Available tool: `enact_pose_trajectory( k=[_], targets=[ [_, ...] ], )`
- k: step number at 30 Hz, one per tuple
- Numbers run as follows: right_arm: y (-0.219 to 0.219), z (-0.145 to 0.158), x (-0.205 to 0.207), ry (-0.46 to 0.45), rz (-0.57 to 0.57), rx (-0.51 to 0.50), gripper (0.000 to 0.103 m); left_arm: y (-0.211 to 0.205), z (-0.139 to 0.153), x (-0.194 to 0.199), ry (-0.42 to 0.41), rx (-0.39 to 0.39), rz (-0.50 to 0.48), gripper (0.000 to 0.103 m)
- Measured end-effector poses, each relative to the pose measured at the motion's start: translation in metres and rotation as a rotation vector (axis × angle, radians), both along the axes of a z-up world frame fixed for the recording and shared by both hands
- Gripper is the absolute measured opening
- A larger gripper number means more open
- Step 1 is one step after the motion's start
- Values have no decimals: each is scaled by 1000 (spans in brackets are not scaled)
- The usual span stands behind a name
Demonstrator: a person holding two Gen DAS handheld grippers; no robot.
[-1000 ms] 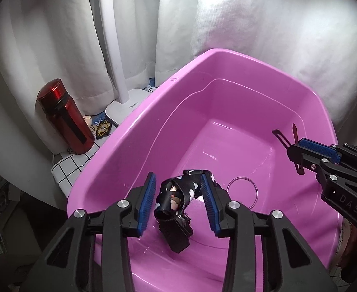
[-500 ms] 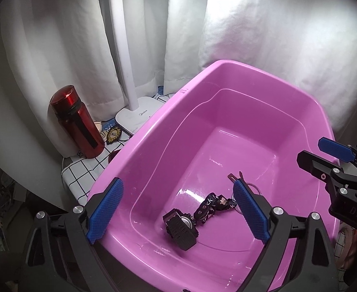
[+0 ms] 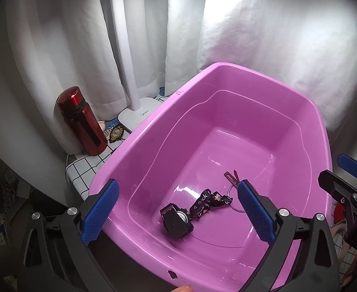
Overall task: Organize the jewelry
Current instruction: 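Withdraw both tools from the tub back over the table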
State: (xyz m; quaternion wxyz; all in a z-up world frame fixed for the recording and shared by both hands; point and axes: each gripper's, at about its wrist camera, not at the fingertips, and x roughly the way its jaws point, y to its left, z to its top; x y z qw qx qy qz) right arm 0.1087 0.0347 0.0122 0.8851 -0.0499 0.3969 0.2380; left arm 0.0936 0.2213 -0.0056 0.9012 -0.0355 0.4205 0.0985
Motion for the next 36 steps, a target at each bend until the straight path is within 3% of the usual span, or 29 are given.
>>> enact_pose_trajectory(
  k=[7,22,29,36],
  targets=[
    [-49,-1,-40,1,-85,46,65,-30,7,-18,-31,-18,-51,96],
    [-212,-24,-140,34,-430,28,66,-166,19,-77,-96,-47,-362,96],
    [-274,-38,-164,83,-561,42,66,-222,7,-91,-59,-46,-468,96],
    [-304,-75,-174,171,-610,62,66,-256,-37,-86,46,-32,-490,96]
  ],
)
